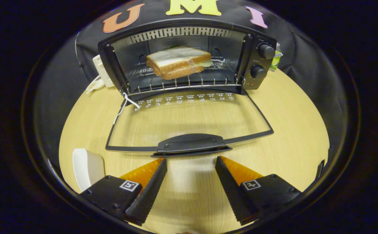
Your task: Open the toaster oven, put the food inside, and close the toaster oven door.
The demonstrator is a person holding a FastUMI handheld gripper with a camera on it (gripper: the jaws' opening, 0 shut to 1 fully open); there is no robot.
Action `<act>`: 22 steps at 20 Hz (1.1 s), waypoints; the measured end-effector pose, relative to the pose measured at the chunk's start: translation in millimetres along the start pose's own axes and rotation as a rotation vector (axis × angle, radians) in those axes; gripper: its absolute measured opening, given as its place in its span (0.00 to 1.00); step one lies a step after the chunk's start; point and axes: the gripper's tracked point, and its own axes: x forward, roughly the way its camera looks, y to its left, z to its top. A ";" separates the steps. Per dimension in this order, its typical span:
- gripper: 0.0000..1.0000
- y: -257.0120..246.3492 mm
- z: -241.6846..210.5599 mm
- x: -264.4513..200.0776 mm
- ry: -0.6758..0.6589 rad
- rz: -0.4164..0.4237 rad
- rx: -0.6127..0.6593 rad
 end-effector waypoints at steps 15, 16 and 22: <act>1.00 -0.2 15.5 -35.0 -0.143 0.055 0.056; 1.00 1.0 19.8 -35.4 -0.159 0.063 0.063; 0.98 5.2 42.9 -61.1 -0.350 0.134 0.092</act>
